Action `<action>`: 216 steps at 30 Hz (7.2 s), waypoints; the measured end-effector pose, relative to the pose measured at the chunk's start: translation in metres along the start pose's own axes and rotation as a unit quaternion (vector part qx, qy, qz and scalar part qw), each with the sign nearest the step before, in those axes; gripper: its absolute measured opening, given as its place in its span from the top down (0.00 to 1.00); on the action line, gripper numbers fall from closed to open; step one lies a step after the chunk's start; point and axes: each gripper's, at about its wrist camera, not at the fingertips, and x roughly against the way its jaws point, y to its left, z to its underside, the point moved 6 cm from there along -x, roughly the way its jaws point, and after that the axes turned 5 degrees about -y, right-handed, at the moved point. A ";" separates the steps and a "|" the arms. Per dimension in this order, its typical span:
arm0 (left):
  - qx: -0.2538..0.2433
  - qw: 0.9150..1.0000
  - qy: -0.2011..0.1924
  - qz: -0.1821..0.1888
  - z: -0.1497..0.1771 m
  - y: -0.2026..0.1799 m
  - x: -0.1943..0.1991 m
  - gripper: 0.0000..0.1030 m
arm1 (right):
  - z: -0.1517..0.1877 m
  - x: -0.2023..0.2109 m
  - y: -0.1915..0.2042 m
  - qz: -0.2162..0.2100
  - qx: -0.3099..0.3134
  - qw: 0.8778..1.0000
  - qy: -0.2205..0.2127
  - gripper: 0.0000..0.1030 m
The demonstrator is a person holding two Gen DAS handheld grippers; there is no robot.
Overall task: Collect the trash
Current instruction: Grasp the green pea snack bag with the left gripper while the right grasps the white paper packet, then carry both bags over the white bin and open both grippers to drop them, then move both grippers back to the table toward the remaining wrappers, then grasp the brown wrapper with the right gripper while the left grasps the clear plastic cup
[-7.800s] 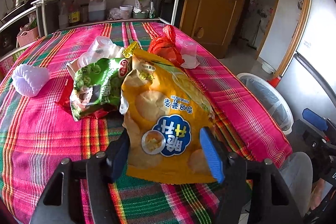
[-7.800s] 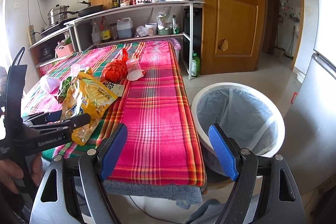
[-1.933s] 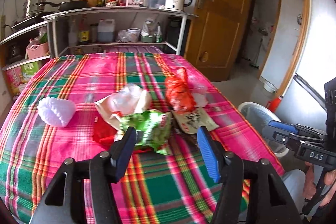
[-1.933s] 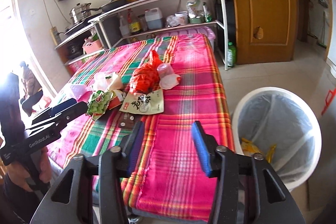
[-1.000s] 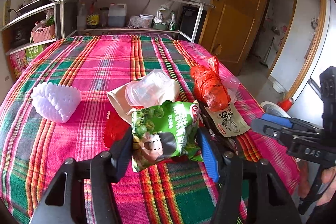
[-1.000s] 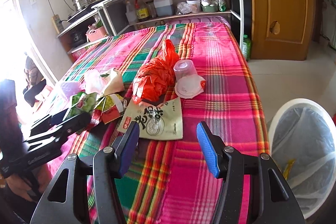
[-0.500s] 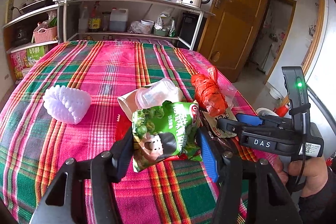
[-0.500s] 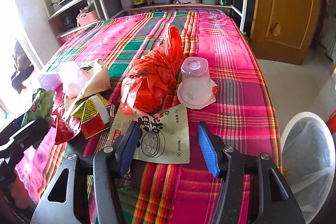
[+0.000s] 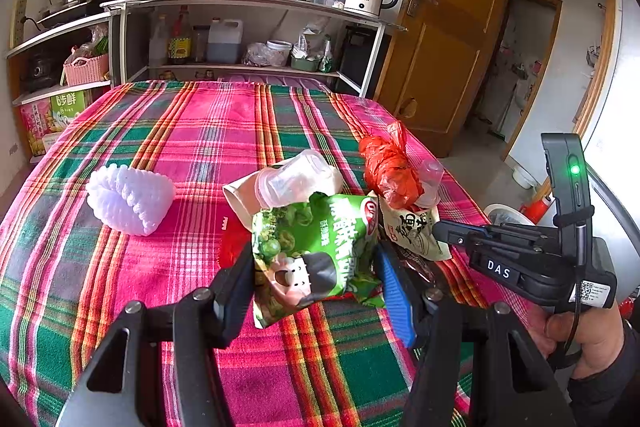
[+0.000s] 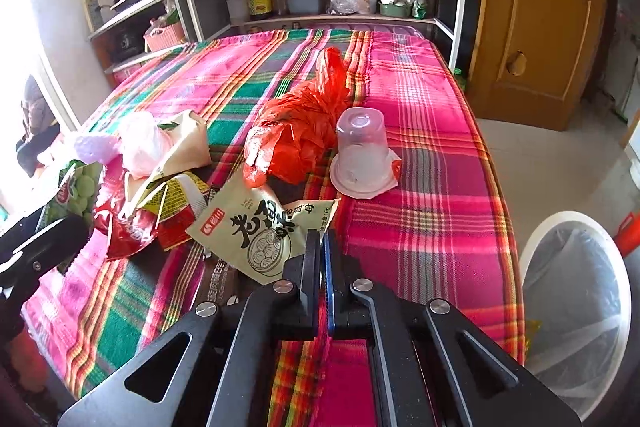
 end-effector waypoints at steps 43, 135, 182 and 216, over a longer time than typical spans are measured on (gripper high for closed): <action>-0.088 0.993 -0.009 0.079 -0.018 -0.121 0.005 0.44 | 0.018 0.140 -0.111 0.053 -0.114 0.986 -0.109 1.00; -0.049 0.996 0.000 0.078 0.016 -0.116 0.007 0.35 | 0.055 0.136 -0.075 -0.003 -0.095 0.992 -0.086 0.78; -0.012 1.000 0.012 0.002 -0.024 0.001 -0.044 0.35 | 0.022 0.005 0.032 -0.069 0.016 0.997 0.018 0.76; 0.006 1.000 0.018 -0.008 -0.037 -0.001 -0.053 0.55 | 0.027 0.033 0.013 -0.063 -0.006 0.998 0.001 0.76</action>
